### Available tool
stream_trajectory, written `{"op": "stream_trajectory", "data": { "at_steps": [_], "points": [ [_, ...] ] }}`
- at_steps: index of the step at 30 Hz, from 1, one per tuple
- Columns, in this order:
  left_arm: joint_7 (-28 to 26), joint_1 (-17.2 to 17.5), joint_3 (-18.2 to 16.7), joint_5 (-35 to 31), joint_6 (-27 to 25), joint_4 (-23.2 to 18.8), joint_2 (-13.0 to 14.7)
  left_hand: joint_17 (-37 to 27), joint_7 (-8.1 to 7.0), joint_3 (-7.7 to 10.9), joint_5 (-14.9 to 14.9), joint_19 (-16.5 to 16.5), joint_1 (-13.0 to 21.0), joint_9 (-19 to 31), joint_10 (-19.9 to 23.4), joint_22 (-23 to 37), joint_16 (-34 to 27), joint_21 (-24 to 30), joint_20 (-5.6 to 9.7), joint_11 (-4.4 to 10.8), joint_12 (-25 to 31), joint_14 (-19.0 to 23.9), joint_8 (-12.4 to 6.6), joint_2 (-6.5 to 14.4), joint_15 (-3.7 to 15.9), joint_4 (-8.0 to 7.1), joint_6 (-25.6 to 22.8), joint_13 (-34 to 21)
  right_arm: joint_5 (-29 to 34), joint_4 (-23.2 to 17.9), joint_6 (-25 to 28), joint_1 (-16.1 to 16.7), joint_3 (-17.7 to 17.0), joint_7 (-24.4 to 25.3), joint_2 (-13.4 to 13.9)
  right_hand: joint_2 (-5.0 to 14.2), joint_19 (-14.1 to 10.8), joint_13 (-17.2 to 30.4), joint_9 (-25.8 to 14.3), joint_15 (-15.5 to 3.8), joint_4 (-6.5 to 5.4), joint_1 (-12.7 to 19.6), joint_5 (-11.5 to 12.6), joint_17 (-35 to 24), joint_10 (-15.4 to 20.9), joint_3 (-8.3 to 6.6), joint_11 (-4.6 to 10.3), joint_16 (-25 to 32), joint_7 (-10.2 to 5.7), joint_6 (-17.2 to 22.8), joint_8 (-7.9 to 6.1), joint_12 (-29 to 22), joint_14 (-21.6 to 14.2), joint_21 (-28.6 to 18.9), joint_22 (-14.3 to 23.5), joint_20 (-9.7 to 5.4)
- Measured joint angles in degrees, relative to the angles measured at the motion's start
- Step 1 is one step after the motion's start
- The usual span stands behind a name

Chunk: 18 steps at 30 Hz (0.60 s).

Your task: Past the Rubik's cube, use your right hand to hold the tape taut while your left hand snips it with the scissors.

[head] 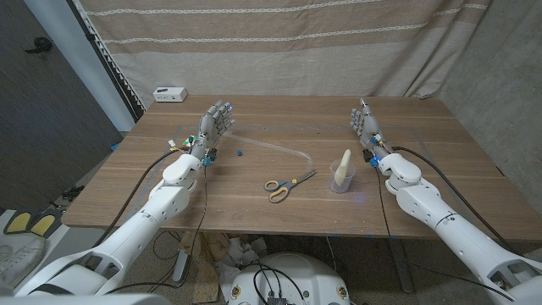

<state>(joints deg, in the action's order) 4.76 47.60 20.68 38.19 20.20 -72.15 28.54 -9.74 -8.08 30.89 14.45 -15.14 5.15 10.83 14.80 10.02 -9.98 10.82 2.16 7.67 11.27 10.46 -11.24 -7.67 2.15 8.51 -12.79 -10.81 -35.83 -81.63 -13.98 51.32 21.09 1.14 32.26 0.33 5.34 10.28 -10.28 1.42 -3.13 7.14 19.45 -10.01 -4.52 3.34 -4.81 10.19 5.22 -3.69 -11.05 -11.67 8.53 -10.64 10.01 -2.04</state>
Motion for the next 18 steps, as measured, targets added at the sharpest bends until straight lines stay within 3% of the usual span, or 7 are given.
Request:
{"op": "stream_trajectory", "data": {
  "at_steps": [14,18],
  "points": [
    [-1.8,0.8,-0.3,-1.6,1.7,-1.2,0.1,0.0,0.00,0.00,0.0,0.0,0.3,0.0,0.0,0.0,0.0,0.0,0.00,0.00,0.0,0.0,0.00,-0.3,0.00,0.00,0.0,0.0,5.2,-3.4,-1.6,1.0,0.3,2.5,2.1,0.45,0.6,0.0,0.0,0.00,1.23,2.7,0.3,0.0,-0.1,-0.77,0.72,0.0,0.00,0.0,0.00,-0.2,0.0,0.0,0.0,0.00],
    [-2.0,0.8,-0.3,-1.8,2.7,-1.2,0.1,0.0,0.00,0.00,0.0,0.0,0.3,0.0,0.3,0.0,0.0,0.0,0.00,-0.30,0.0,0.0,0.00,-0.3,0.00,0.00,0.0,0.0,5.2,-4.2,-1.6,1.4,0.4,2.5,2.6,0.37,0.6,0.0,0.0,-0.02,2.04,3.8,0.5,0.0,0.8,-1.08,0.75,0.2,-0.16,0.2,-0.63,-0.6,0.0,0.0,0.0,0.00]
  ]
}}
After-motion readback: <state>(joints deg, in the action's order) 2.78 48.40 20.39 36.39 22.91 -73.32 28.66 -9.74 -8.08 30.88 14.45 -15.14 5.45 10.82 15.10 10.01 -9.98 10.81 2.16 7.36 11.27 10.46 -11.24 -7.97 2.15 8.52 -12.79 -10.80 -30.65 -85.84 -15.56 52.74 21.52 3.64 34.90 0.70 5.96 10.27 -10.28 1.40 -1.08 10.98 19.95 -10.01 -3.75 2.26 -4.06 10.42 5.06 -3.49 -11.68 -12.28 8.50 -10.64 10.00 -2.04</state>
